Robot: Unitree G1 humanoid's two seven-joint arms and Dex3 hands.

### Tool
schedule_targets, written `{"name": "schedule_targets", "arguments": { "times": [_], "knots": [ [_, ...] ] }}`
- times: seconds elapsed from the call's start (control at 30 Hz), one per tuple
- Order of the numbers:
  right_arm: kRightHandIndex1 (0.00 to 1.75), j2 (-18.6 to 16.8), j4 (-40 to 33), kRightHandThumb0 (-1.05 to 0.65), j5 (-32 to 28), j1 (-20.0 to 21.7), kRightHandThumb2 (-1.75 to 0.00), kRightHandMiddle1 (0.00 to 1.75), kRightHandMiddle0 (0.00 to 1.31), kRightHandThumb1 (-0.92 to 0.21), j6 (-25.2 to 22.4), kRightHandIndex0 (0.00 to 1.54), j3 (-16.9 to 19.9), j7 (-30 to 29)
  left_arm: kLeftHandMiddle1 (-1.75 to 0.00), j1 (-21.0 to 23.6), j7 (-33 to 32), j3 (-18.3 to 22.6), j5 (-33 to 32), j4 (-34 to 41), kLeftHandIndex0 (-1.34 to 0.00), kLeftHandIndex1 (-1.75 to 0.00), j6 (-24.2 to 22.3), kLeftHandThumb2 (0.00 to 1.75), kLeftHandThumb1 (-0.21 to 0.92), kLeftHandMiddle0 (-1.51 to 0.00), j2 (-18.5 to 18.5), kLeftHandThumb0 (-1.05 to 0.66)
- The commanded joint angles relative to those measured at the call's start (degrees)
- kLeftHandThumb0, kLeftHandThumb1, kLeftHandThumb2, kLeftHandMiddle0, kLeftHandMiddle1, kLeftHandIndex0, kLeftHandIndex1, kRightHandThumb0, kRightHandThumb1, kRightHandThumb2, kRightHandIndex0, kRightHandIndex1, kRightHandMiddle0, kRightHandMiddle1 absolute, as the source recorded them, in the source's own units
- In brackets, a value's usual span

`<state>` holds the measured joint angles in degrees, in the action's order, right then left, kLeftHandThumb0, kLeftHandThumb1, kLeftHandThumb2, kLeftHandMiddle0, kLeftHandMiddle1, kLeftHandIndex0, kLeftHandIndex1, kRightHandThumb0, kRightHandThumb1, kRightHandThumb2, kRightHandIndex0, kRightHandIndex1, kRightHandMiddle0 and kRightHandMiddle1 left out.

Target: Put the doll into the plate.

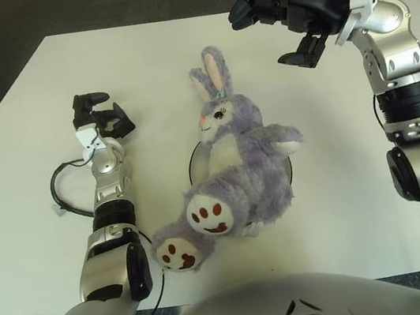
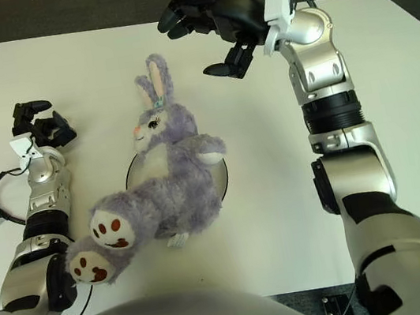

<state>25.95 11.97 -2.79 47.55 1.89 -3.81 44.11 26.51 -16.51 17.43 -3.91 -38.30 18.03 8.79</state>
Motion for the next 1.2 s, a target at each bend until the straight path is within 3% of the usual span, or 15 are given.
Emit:
{"name": "schedule_targets", "arguments": {
  "times": [0.0,0.27,0.53,0.7,0.87,1.17],
  "knots": [
    [0.88,0.25,-2.56,-0.44,2.51,-1.03,-1.09,1.11,0.00,-0.28,-2.56,0.05,-0.17,-3.68,-1.75,-1.97,-0.08,-0.14,-0.18,-0.70,-0.54,-1.75,-1.60,1.41,0.24,-0.56,-0.70,-0.01],
    [0.95,-0.49,1.78,-0.47,3.30,-3.26,-1.06,1.15,0.00,-0.33,-1.55,0.10,0.20,-7.46,-1.75,-2.16,0.55,-0.10,-0.69,-0.29,-0.54,-1.75,-1.71,1.41,0.24,-0.56,-0.93,-0.01],
    [1.01,-1.61,8.74,-0.45,3.03,-1.61,-1.06,1.17,0.00,-0.35,-1.78,0.16,0.34,-9.30,-1.75,-2.45,1.45,-0.10,-1.16,0.19,-0.54,-1.75,-1.76,1.41,0.24,-0.56,-1.07,-0.01],
    [1.06,-2.56,9.52,-0.40,3.19,-2.22,-1.10,1.25,0.00,-0.34,-3.04,0.17,0.84,-12.20,-1.75,-2.25,1.37,-0.11,-1.38,0.70,-0.49,-1.68,-2.21,1.43,0.21,-0.70,-1.68,-0.01],
    [1.09,-3.89,9.40,-0.39,3.81,-4.34,-1.13,1.32,0.01,-0.35,-3.09,0.17,1.66,-17.05,-1.75,-2.09,1.99,-0.41,-1.33,0.61,-0.48,-1.66,-2.12,1.43,0.21,-0.72,-1.75,-0.01],
    [1.13,-6.55,7.72,-0.40,2.93,-6.41,-1.12,1.37,0.05,-0.38,-7.62,0.23,3.54,-23.23,-1.75,-1.55,5.89,-2.06,-0.70,-0.57,-0.46,-1.68,-1.50,1.43,0.21,-0.73,-0.33,-0.02]
  ]
}}
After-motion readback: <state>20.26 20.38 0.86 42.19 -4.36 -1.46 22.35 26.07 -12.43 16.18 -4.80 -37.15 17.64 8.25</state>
